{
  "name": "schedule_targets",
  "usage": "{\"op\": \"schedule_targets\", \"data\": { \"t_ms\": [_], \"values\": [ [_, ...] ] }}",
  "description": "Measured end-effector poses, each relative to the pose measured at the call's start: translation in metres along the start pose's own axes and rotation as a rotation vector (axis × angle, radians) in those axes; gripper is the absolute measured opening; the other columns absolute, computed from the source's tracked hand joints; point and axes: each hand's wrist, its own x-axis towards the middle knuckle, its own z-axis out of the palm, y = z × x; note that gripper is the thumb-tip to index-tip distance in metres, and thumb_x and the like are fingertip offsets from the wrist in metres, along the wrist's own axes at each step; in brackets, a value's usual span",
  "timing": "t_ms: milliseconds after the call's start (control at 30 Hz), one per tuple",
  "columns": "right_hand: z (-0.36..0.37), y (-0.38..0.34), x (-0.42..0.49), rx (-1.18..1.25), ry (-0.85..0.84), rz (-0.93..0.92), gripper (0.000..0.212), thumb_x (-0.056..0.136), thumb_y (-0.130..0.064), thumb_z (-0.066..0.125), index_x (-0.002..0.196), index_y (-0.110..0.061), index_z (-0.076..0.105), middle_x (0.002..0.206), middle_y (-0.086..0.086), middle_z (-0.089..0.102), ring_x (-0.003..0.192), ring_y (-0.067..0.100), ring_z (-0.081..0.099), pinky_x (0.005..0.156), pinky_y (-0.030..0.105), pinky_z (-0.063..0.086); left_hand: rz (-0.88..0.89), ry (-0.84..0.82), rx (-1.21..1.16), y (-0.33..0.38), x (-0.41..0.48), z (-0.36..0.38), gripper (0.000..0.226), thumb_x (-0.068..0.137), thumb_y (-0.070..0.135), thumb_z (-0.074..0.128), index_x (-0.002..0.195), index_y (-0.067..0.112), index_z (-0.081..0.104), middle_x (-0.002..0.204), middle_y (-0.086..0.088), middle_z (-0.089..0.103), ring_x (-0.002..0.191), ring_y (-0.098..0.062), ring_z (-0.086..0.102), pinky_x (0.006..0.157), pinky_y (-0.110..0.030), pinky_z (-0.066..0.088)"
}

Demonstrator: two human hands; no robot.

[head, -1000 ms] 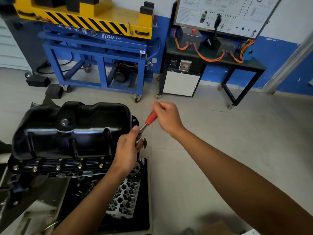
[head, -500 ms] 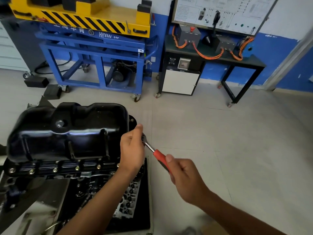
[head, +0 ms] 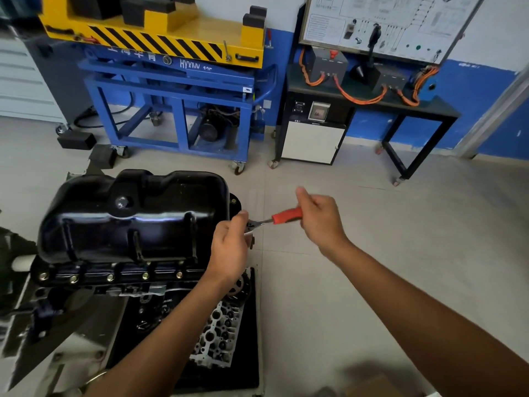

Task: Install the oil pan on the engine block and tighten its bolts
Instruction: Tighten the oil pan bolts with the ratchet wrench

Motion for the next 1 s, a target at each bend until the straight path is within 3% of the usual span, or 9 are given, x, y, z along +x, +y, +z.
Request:
{"op": "schedule_targets", "data": {
  "t_ms": [133, 267, 400, 467, 600, 733, 867, 1000],
  "values": [
    [0.029, -0.024, 0.042, -0.042, -0.061, -0.056, 0.049, 0.1, -0.038, 0.056, 0.057, -0.013, 0.052, 0.046, -0.01, 0.042, 0.038, 0.002, 0.036, 0.042, 0.014, 0.033, 0.008, -0.02, -0.035, 0.004, 0.004, -0.002, 0.044, 0.084, 0.052, 0.047, 0.046, 0.029, 0.045, 0.049, 0.011, 0.037, 0.049, -0.007, 0.032, 0.054, -0.02, 0.034],
    [0.058, -0.046, 0.063, -0.082, -0.183, -0.126, 0.052, 0.097, -0.037, 0.061, 0.058, -0.003, 0.055, 0.05, -0.002, 0.046, 0.047, 0.01, 0.041, 0.053, 0.024, 0.039, 0.083, -0.113, -0.028, 0.006, 0.002, -0.003, 0.045, 0.091, 0.041, 0.04, 0.049, 0.027, 0.034, 0.049, 0.007, 0.028, 0.046, -0.009, 0.024, 0.046, -0.015, 0.029],
    [0.073, -0.056, 0.066, -0.08, -0.249, -0.115, 0.05, 0.095, -0.041, 0.064, 0.055, -0.015, 0.05, 0.047, -0.007, 0.041, 0.046, 0.009, 0.039, 0.051, 0.02, 0.039, 0.066, -0.168, -0.02, 0.006, 0.003, -0.004, 0.046, 0.092, 0.042, 0.041, 0.051, 0.025, 0.03, 0.05, 0.005, 0.024, 0.048, -0.01, 0.02, 0.047, -0.018, 0.026],
    [0.072, -0.051, 0.064, -0.014, -0.226, -0.069, 0.047, 0.095, -0.041, 0.064, 0.058, -0.015, 0.051, 0.052, -0.004, 0.043, 0.052, 0.013, 0.043, 0.057, 0.027, 0.042, 0.051, -0.159, -0.06, 0.007, 0.005, -0.007, 0.045, 0.092, 0.042, 0.043, 0.051, 0.025, 0.031, 0.05, 0.004, 0.024, 0.047, -0.01, 0.021, 0.046, -0.016, 0.027],
    [0.051, -0.035, 0.047, 0.031, -0.132, -0.078, 0.044, 0.098, -0.041, 0.057, 0.066, -0.011, 0.053, 0.062, 0.008, 0.043, 0.059, 0.019, 0.043, 0.061, 0.033, 0.041, 0.038, -0.02, -0.062, 0.005, 0.005, -0.008, 0.047, 0.09, 0.048, 0.042, 0.048, 0.028, 0.033, 0.048, 0.007, 0.029, 0.045, -0.009, 0.025, 0.045, -0.015, 0.031],
    [0.017, -0.017, 0.012, -0.05, -0.061, -0.163, 0.051, 0.103, -0.034, 0.051, 0.055, -0.017, 0.042, 0.049, -0.008, 0.035, 0.046, 0.01, 0.034, 0.049, 0.026, 0.032, 0.015, 0.207, -0.117, 0.002, 0.004, 0.004, 0.043, 0.086, 0.05, 0.045, 0.053, 0.024, 0.034, 0.045, 0.008, 0.031, 0.042, -0.006, 0.026, 0.039, -0.018, 0.027],
    [-0.005, -0.008, -0.033, -0.061, -0.103, -0.145, 0.056, 0.105, -0.032, 0.047, 0.052, -0.013, 0.05, 0.042, -0.014, 0.042, 0.041, 0.011, 0.032, 0.044, 0.026, 0.028, 0.053, 0.231, -0.113, 0.005, 0.007, 0.014, 0.05, 0.091, 0.043, 0.046, 0.046, 0.029, 0.031, 0.043, 0.01, 0.028, 0.037, -0.006, 0.023, 0.035, -0.018, 0.022],
    [-0.008, -0.011, -0.085, 0.008, -0.166, -0.177, 0.054, 0.105, -0.038, 0.044, 0.054, -0.041, 0.061, 0.045, -0.017, 0.042, 0.044, 0.013, 0.03, 0.045, 0.03, 0.024, 0.055, 0.221, -0.092, 0.005, 0.012, 0.017, 0.061, 0.098, 0.032, 0.048, 0.039, 0.028, 0.034, 0.04, 0.012, 0.029, 0.036, -0.005, 0.024, 0.035, -0.019, 0.024]
  ]
}}
